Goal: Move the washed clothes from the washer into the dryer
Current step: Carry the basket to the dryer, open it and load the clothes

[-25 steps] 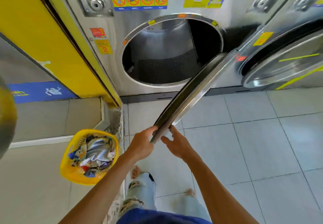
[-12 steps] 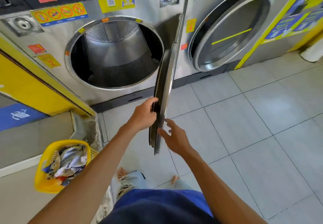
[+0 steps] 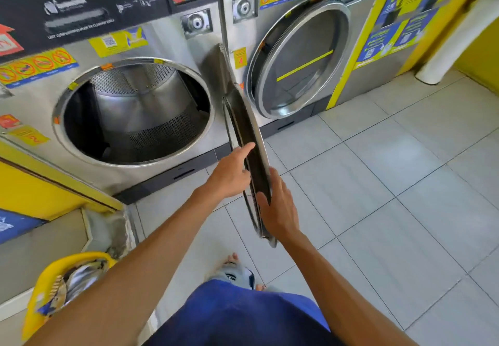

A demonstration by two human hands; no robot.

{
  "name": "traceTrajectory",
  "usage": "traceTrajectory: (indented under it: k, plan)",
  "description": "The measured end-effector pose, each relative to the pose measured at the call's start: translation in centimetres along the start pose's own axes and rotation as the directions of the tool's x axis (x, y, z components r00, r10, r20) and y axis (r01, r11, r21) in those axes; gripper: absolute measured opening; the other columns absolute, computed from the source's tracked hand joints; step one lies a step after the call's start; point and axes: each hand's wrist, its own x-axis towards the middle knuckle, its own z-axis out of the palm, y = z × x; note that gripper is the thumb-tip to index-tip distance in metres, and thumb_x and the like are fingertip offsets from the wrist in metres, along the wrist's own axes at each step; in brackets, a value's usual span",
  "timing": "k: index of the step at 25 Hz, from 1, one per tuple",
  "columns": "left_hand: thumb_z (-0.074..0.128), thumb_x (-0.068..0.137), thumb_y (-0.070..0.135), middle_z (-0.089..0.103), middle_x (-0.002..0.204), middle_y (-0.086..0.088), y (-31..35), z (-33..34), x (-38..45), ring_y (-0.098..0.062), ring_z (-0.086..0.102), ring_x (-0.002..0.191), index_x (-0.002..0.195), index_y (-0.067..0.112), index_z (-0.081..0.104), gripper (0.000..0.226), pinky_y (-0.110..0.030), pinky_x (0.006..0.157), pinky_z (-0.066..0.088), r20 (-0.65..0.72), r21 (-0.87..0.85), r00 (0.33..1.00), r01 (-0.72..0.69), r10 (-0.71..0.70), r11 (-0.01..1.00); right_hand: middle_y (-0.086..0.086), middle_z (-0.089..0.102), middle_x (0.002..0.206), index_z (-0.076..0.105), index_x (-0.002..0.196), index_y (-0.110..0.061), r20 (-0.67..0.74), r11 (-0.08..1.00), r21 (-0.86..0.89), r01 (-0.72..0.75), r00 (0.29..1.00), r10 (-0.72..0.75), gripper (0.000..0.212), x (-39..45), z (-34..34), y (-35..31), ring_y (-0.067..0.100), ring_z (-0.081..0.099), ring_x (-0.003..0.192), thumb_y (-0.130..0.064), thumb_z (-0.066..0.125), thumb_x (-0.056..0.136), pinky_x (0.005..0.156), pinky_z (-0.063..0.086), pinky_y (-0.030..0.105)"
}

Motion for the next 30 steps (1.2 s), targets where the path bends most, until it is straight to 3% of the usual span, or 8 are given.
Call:
traceTrajectory:
  k: [2,4,7,10,14,16,20,30]
  plan:
    - [0.045,0.090,-0.002,0.003,0.164,-0.006,1.7,0.6,1.9,-0.027,0.006,0.151,0.154,0.029,0.016,0.077,-0.045,0.120,0.022,0.037,0.148,0.994,-0.111,0.107,0.983,-0.003,0.040,0.151,0.019,0.151,-0.034,-0.055,0.999,-0.049,-0.010,0.998,0.007,0.064,1.6,-1.5,0.5,0.024,0.049,0.123,-0.025,0.052,0.097,0.091,0.052,0.043]
    - [0.044,0.090,-0.003,-0.006,0.164,-0.004,2.7,1.5,4.2,-0.028,-0.006,0.151,0.154,0.028,0.013,0.078,-0.053,0.120,0.017,0.102,0.275,0.976,-0.213,0.192,0.938,-0.005,0.034,0.155,0.018,0.152,-0.032,-0.073,0.994,-0.092,-0.063,0.996,0.056,0.066,3.3,-2.7,1.4,0.025,0.048,0.125,-0.022,0.052,0.096,0.093,0.052,0.044]
    - [0.049,0.089,0.001,-0.017,0.163,-0.003,3.2,3.1,7.3,-0.029,-0.006,0.151,0.155,0.031,0.003,0.086,-0.061,0.116,0.019,0.189,0.372,0.954,-0.287,0.231,0.882,-0.002,0.020,0.163,0.005,0.156,-0.028,-0.065,0.973,-0.208,-0.100,0.994,0.088,0.077,5.1,-4.0,3.5,0.028,0.043,0.132,-0.023,0.052,0.096,0.098,0.050,0.048]
    - [0.054,0.089,0.005,-0.019,0.162,-0.003,4.1,4.4,9.3,-0.027,-0.011,0.151,0.150,0.041,-0.015,0.099,-0.063,0.116,0.011,0.300,0.397,0.936,-0.299,0.186,0.868,-0.003,0.007,0.165,-0.006,0.157,-0.029,-0.057,0.950,-0.278,-0.143,0.990,0.132,0.090,6.9,-5.9,5.5,0.030,0.037,0.136,-0.023,0.057,0.093,0.101,0.049,0.048]
    - [0.058,0.088,0.011,-0.025,0.161,-0.004,6.2,5.7,12.3,-0.024,-0.018,0.150,0.150,0.038,-0.017,0.102,-0.063,0.115,0.008,0.341,0.478,0.920,-0.345,0.192,0.808,-0.002,0.007,0.164,-0.008,0.156,-0.032,-0.091,0.941,-0.283,-0.184,0.982,0.164,0.096,9.8,-9.2,7.8,0.031,0.030,0.141,-0.017,0.059,0.089,0.101,0.047,0.048]
    - [0.059,0.086,0.012,-0.023,0.161,-0.004,7.8,6.3,13.4,-0.024,-0.016,0.150,0.152,0.034,-0.016,0.102,-0.063,0.116,0.010,0.362,0.472,0.917,-0.334,0.166,0.816,0.000,0.007,0.165,-0.008,0.156,-0.033,-0.086,0.935,-0.257,-0.246,0.969,0.231,0.098,11.3,-10.6,8.5,0.031,0.027,0.142,-0.014,0.060,0.087,0.104,0.044,0.050]
    - [0.058,0.088,0.012,-0.018,0.163,-0.002,10.8,6.8,16.5,-0.022,-0.012,0.151,0.153,0.032,-0.012,0.097,-0.062,0.116,0.010,0.355,0.464,0.925,-0.298,0.134,0.834,0.002,0.005,0.166,-0.009,0.155,-0.036,-0.089,0.936,-0.264,-0.234,0.972,0.218,0.107,14.3,-12.8,10.9,0.031,0.022,0.147,-0.014,0.065,0.081,0.110,0.039,0.053]
    - [0.057,0.088,0.010,-0.014,0.163,-0.003,15.6,9.3,20.7,-0.023,-0.007,0.151,0.155,0.023,-0.004,0.092,-0.060,0.117,0.019,0.284,0.421,0.957,-0.171,0.050,0.891,0.000,0.015,0.161,-0.005,0.154,-0.036,0.006,0.947,-0.307,-0.091,0.995,0.098,0.106,19.7,-18.5,14.8,0.030,0.032,0.140,-0.014,0.068,0.080,0.103,0.047,0.047]
